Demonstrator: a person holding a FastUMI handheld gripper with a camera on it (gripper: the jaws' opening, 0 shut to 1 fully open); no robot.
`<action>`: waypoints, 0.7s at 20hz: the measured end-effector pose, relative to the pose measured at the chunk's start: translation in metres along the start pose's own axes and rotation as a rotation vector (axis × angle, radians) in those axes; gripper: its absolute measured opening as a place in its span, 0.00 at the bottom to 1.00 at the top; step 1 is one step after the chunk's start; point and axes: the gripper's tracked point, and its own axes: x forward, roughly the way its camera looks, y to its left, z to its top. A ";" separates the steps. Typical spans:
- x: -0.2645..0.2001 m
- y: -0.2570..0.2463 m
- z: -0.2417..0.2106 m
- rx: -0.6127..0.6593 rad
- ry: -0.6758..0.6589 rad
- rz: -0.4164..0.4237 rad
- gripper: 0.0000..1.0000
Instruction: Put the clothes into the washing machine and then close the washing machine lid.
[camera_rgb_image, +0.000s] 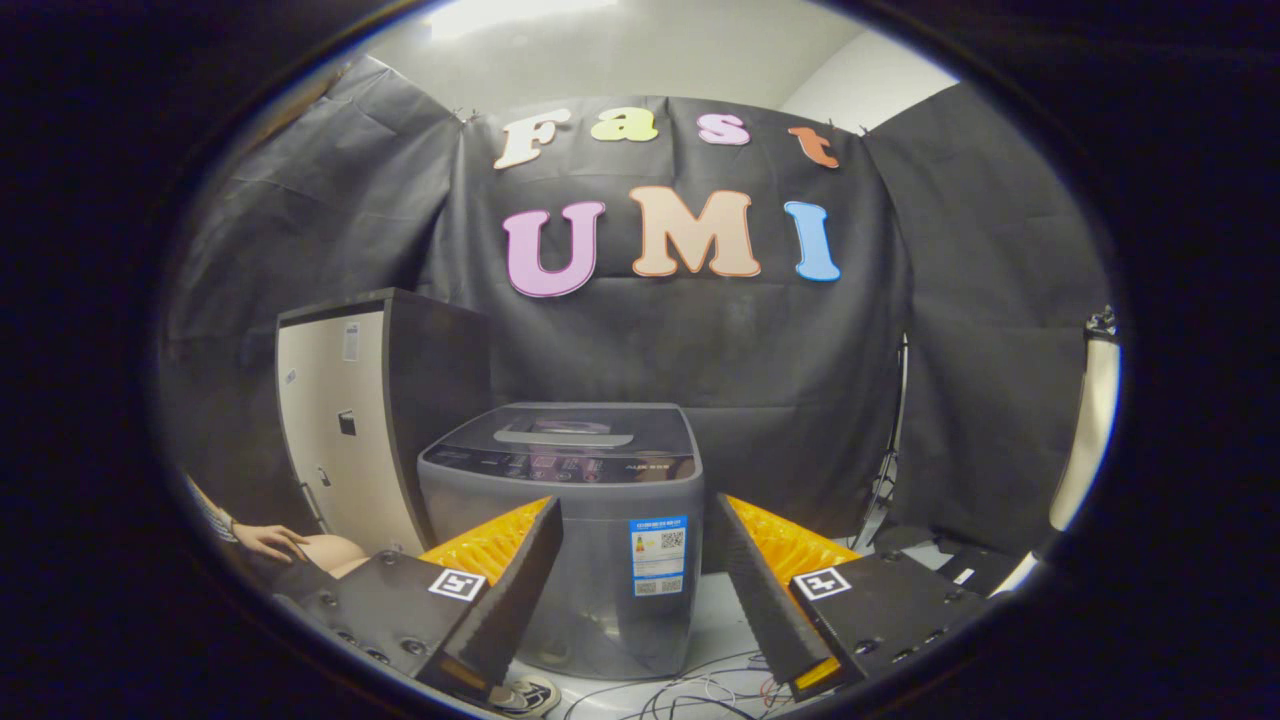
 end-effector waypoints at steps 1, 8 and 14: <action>0.000 0.000 0.001 0.000 0.000 0.000 0.96; -0.001 0.001 0.000 0.000 0.000 0.000 0.96; 0.001 0.000 0.000 0.002 -0.002 -0.003 0.96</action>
